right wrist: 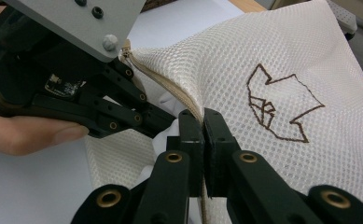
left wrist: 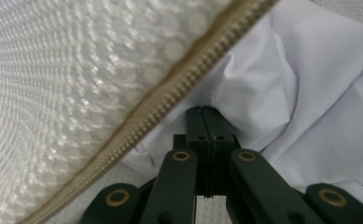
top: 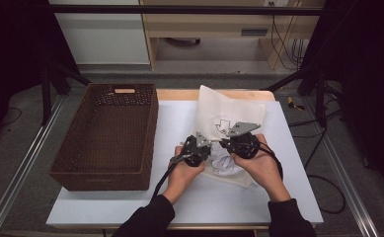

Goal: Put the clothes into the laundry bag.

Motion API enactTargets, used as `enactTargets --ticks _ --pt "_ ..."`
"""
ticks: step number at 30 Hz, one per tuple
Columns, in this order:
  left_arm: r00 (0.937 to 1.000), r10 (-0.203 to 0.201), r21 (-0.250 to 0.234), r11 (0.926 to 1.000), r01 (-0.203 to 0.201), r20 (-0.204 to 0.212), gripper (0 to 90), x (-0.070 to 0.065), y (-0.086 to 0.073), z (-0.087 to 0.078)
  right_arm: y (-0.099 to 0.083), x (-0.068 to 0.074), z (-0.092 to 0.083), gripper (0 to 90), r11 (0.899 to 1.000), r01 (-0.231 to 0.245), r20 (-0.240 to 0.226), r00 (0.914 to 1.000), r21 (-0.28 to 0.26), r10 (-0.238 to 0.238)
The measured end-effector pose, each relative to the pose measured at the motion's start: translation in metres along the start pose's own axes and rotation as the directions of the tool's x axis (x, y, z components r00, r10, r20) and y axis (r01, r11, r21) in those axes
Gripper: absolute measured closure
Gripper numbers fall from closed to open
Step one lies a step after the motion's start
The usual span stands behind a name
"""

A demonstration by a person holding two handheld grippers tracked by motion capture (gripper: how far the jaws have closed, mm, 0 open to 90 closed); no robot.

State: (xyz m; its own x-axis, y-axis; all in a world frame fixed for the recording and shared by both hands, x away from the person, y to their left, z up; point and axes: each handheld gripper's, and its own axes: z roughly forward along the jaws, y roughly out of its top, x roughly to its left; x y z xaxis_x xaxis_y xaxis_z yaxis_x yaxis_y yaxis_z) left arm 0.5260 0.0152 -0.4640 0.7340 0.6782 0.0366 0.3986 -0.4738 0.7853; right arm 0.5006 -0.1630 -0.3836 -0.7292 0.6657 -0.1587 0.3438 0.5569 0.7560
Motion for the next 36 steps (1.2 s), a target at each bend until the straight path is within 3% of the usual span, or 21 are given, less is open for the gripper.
enactTargets --ticks 36 --pt "0.9992 -0.015 -0.038 0.9992 0.013 -0.038 90.0 0.003 0.013 0.027 -0.013 -0.007 0.010 88.0 0.999 -0.043 -0.002 0.9991 0.025 0.043"
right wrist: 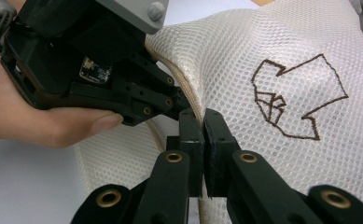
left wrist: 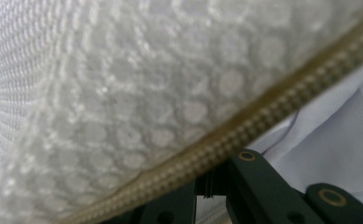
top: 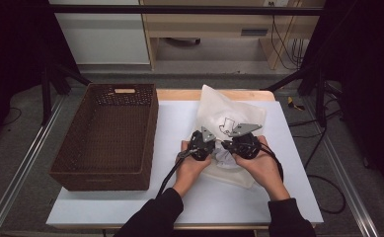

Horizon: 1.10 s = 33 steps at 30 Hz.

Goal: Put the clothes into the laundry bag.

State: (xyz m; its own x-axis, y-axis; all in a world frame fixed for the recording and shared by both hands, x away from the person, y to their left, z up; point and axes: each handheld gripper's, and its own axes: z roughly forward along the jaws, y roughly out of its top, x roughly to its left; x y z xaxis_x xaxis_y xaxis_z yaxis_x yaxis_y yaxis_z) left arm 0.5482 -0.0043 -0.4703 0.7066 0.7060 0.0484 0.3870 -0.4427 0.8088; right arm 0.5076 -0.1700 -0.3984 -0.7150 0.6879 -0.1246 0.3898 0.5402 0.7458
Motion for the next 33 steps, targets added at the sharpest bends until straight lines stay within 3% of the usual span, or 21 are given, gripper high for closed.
enactTargets --ticks 33 --pt "0.9982 -0.030 -0.043 0.9987 0.028 -0.051 90.0 0.000 0.010 0.021 -0.006 -0.003 0.007 88.0 1.000 -0.023 -0.002 0.9997 0.003 0.023"
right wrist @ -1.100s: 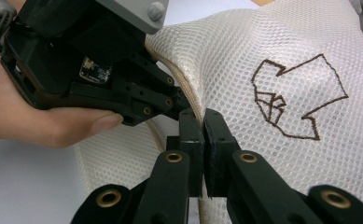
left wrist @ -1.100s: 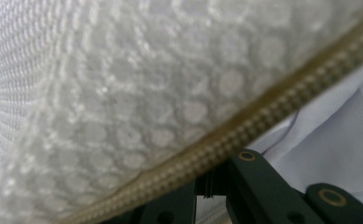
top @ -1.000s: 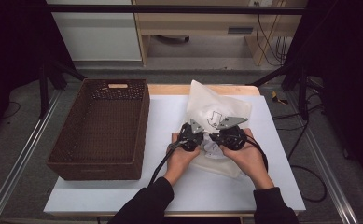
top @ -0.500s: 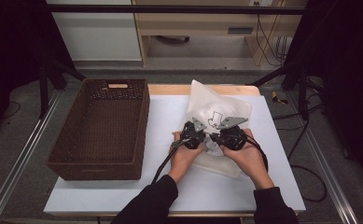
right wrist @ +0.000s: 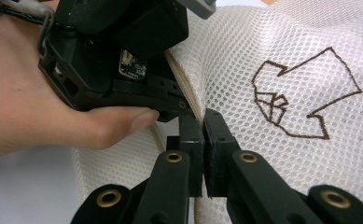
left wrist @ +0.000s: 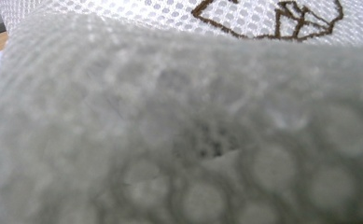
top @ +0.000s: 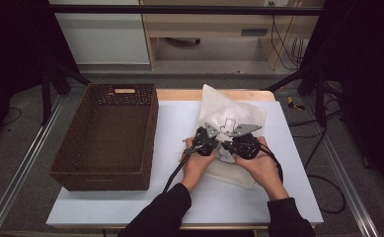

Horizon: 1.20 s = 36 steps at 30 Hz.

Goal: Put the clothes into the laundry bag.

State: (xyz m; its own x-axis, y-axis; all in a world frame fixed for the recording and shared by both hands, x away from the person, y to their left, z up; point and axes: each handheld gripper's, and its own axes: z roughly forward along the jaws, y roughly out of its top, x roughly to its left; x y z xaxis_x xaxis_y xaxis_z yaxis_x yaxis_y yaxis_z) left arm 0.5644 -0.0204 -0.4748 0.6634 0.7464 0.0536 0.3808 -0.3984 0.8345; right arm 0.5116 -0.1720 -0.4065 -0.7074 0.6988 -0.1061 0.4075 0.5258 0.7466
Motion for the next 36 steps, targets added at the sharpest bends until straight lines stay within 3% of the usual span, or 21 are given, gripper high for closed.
enactTargets --ticks 5,14,20,36 --pt "0.9999 -0.015 -0.009 0.9998 0.015 -0.006 90.0 0.000 0.002 0.004 -0.001 0.000 0.001 88.0 1.000 -0.003 -0.002 1.0000 0.001 0.003" --pt "0.9997 -0.002 -0.009 1.0000 0.002 -0.024 90.0 -0.002 0.005 0.009 -0.001 -0.002 -0.001 88.0 1.000 -0.005 -0.002 1.0000 -0.001 0.005" --pt "0.9999 0.010 0.000 1.0000 -0.010 -0.012 90.0 -0.002 0.004 0.007 -0.002 -0.003 -0.001 88.0 1.000 -0.008 0.000 1.0000 -0.001 0.008" --pt "0.9996 0.007 -0.011 0.9999 -0.007 -0.026 90.0 -0.004 0.008 0.013 -0.004 -0.005 -0.002 88.0 1.000 -0.016 0.002 0.9999 -0.001 0.016"
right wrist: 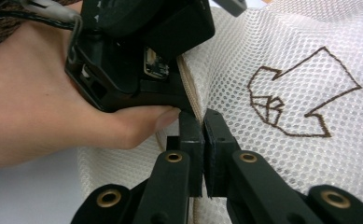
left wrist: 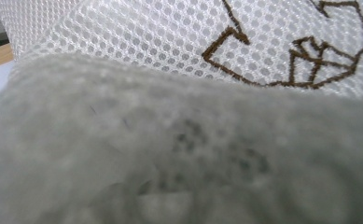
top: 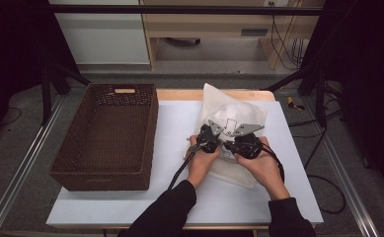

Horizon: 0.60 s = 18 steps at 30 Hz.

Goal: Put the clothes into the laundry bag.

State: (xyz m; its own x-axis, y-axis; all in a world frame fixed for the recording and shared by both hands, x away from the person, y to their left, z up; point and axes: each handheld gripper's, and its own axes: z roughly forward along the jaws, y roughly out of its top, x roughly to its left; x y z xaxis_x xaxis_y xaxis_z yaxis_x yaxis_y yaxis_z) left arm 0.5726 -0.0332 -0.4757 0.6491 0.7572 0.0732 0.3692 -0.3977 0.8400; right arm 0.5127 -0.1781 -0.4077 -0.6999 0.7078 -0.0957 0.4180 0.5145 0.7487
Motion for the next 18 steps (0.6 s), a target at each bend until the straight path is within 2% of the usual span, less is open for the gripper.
enactTargets --ticks 5,10,12,15,18 --pt "0.9997 0.005 -0.006 1.0000 -0.005 0.023 90.0 -0.002 -0.006 -0.010 -0.001 -0.002 0.000 88.0 1.000 0.001 0.011 0.9999 0.003 -0.001" --pt "0.9982 0.025 -0.013 0.9996 -0.024 0.055 90.0 -0.014 -0.012 -0.020 -0.003 -0.004 -0.002 88.0 1.000 -0.008 0.015 0.9999 0.001 0.008" --pt "0.9973 0.036 -0.011 0.9993 -0.035 0.064 90.0 -0.017 -0.013 -0.021 -0.003 -0.004 -0.003 88.0 1.000 -0.008 0.017 0.9998 0.000 0.008" --pt "0.9976 0.024 -0.021 0.9995 -0.022 0.065 90.0 -0.019 -0.013 -0.018 -0.003 -0.003 -0.002 88.0 1.000 -0.004 0.018 0.9998 0.002 0.004" --pt "0.9980 0.015 -0.011 0.9998 -0.014 0.062 90.0 -0.019 -0.015 -0.014 -0.003 -0.003 -0.002 88.0 1.000 -0.003 0.015 0.9999 0.003 0.003"
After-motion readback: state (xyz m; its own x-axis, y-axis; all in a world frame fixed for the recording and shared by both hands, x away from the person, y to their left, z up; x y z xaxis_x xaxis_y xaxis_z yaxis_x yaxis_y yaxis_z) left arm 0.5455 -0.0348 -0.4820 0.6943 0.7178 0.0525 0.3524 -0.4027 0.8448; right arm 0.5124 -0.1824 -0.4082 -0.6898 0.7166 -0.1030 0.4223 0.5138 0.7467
